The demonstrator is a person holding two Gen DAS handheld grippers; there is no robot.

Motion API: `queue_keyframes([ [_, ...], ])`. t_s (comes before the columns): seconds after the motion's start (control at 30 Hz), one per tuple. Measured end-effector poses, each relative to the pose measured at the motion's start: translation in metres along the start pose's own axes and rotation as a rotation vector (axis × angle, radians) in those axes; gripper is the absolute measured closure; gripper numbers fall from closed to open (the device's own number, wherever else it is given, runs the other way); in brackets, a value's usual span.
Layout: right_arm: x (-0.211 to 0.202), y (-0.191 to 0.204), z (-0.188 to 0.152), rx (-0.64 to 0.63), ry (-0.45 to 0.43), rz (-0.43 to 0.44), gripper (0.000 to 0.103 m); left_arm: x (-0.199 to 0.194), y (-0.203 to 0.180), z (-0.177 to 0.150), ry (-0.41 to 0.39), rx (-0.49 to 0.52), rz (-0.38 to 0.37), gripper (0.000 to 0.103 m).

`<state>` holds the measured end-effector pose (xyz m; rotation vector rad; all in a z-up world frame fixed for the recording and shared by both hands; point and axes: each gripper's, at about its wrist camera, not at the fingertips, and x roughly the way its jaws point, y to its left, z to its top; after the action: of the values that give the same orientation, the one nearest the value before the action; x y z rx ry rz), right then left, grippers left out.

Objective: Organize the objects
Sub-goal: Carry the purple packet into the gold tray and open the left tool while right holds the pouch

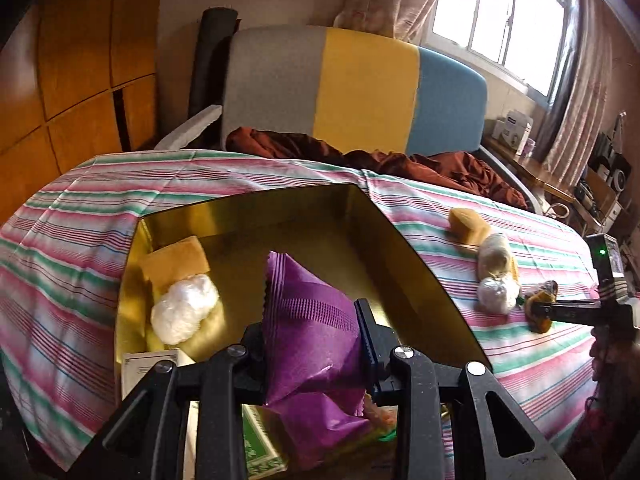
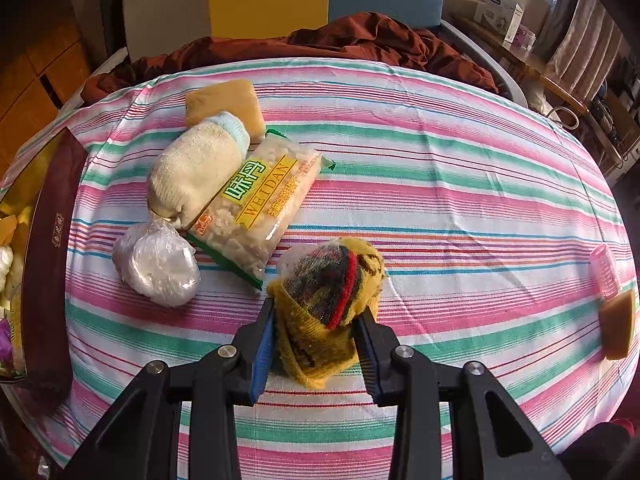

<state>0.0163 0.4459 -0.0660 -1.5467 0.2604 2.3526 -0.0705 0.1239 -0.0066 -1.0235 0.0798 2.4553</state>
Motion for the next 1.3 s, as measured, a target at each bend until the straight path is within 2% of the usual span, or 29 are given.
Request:
queue_keyframes([
  [0.23, 0.003, 0.006, -0.004, -0.024, 0.009, -0.017, 0.066, 0.023, 0.025, -0.006, 0.067, -0.018, 0.078, 0.069],
  [0.43, 0.005, 0.011, -0.006, -0.042, 0.015, -0.036, 0.066, 0.044, 0.033, -0.008, 0.133, -0.023, 0.084, 0.068],
  [0.73, 0.005, 0.011, -0.007, -0.046, 0.014, -0.039, 0.066, 0.068, 0.035, -0.003, 0.188, -0.012, 0.106, 0.069],
  [0.83, 0.005, 0.011, -0.007, -0.045, 0.014, -0.039, 0.066, 0.071, 0.035, -0.002, 0.189, -0.007, 0.116, 0.068],
  [0.9, 0.005, 0.011, -0.007, -0.045, 0.014, -0.039, 0.066, 0.072, 0.035, -0.002, 0.191, -0.009, 0.12, 0.065],
  [0.97, 0.005, 0.011, -0.007, -0.044, 0.014, -0.039, 0.066, 0.071, 0.036, -0.003, 0.198, -0.016, 0.115, 0.058],
  [1.07, 0.004, 0.011, -0.007, -0.046, 0.014, -0.04, 0.066, 0.065, 0.038, -0.006, 0.19, -0.03, 0.122, 0.056],
  [1.13, 0.004, 0.012, -0.007, -0.048, 0.015, -0.037, 0.066, 0.055, 0.041, -0.008, 0.167, -0.055, 0.109, 0.055],
  [1.23, 0.004, 0.014, -0.006, -0.06, 0.019, -0.031, 0.066, 0.036, 0.046, -0.009, 0.117, -0.079, 0.111, 0.045],
  [1.3, 0.004, 0.016, -0.008, -0.065, 0.025, -0.03, 0.066, 0.023, 0.051, -0.01, 0.09, -0.099, 0.106, 0.044],
])
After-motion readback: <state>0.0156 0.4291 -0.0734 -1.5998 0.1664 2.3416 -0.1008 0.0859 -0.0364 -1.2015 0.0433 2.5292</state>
